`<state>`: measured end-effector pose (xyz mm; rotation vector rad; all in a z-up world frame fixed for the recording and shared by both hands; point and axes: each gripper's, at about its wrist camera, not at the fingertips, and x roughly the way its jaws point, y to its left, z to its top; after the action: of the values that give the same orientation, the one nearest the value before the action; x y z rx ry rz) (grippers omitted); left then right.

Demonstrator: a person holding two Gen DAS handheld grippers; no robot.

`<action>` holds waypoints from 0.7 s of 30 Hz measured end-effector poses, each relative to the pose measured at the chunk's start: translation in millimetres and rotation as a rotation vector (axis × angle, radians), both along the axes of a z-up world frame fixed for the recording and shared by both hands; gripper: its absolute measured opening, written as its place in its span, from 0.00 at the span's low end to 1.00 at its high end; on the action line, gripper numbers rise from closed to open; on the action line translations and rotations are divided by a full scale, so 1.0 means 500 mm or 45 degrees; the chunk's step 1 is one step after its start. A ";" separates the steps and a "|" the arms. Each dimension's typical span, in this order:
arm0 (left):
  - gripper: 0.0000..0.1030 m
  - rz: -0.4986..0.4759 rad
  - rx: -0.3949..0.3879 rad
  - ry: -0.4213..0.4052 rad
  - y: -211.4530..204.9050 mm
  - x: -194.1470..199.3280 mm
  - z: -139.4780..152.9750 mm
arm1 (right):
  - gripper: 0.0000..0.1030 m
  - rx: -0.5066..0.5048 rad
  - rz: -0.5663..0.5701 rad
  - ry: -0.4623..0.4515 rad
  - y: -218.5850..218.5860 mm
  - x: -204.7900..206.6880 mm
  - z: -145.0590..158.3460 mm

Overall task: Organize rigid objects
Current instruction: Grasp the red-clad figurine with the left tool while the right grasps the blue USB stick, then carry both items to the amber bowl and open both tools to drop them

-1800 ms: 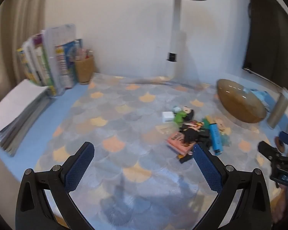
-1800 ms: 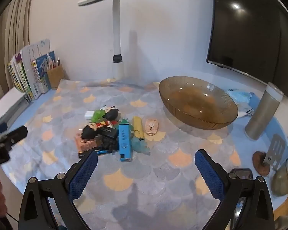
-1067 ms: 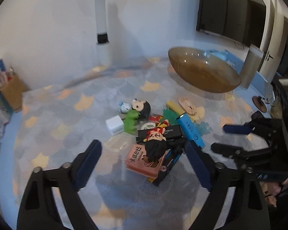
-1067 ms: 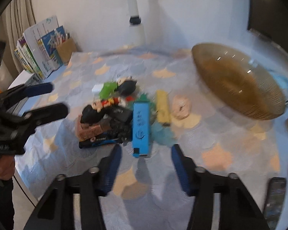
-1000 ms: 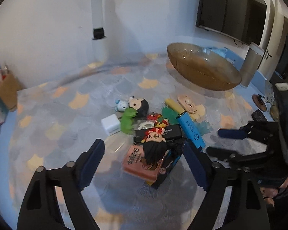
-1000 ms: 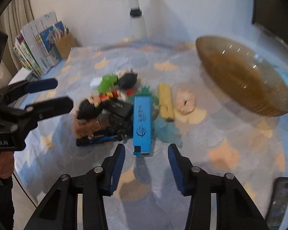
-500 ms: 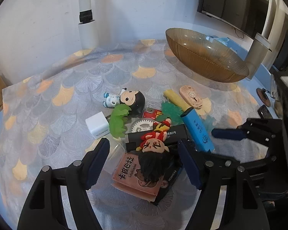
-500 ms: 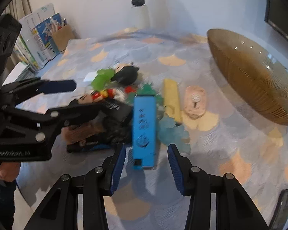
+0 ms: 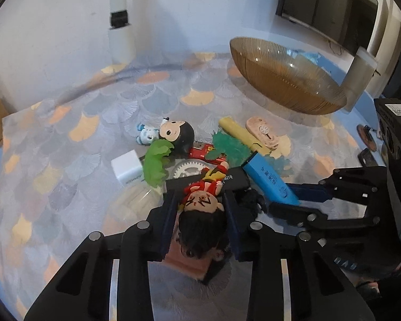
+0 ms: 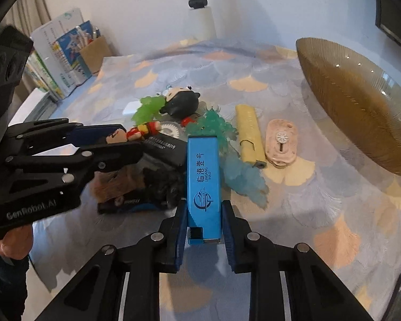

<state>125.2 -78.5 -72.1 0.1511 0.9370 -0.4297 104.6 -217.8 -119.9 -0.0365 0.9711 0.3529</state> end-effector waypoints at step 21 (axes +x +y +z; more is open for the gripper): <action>0.30 0.072 -0.056 -0.074 0.012 -0.132 0.062 | 0.23 -0.150 0.019 -0.014 -0.097 -0.110 -0.020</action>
<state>59.1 -72.3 -41.3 0.0962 0.8719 -0.3914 49.6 -266.2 -129.8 -0.1531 0.9802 0.3085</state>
